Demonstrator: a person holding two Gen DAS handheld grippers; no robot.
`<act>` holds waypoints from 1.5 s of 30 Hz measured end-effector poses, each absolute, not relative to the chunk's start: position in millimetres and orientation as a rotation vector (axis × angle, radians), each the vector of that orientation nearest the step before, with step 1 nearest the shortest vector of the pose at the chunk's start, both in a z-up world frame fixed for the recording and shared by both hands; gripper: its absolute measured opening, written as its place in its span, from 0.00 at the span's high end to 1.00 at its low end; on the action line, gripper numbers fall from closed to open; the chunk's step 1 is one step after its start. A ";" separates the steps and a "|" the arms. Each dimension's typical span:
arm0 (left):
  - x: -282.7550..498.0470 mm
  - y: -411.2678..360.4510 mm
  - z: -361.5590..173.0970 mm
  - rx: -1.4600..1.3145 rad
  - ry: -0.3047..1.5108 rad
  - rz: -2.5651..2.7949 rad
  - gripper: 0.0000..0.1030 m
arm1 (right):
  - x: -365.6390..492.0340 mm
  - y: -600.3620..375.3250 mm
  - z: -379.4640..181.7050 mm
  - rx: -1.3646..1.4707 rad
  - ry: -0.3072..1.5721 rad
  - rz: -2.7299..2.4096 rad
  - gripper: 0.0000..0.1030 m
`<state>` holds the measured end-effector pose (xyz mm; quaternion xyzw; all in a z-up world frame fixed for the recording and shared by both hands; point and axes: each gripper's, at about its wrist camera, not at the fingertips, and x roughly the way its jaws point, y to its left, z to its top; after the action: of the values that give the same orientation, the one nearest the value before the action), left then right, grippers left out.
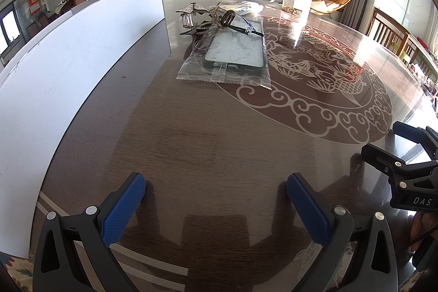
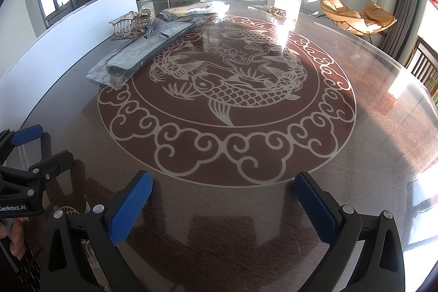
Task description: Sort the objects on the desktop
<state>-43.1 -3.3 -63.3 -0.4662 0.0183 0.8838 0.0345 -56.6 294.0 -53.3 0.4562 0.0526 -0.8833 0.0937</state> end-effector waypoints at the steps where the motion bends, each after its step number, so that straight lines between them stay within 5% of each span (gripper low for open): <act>1: -43.1 -3.3 -63.3 -1.433 0.056 2.717 0.00 | -56.6 294.0 -53.4 1.354 0.156 -2.621 0.00; 31: -44.1 -4.3 -62.6 -1.441 0.051 2.714 0.00 | -56.7 294.1 -53.4 1.354 0.156 -2.621 0.00; 40: -42.3 -52.2 -53.6 -1.412 -0.326 2.786 0.00 | -57.8 294.0 -53.8 1.353 0.153 -2.620 0.00; 45: -37.6 -52.3 -45.0 -1.351 -0.315 2.850 0.00 | -85.0 284.8 -46.3 1.334 0.043 -2.566 0.00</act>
<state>-37.6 -52.3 -45.0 -0.4262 -0.0995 0.8990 -0.0141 -85.0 284.8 -46.3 0.4578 0.0147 -0.8802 0.1242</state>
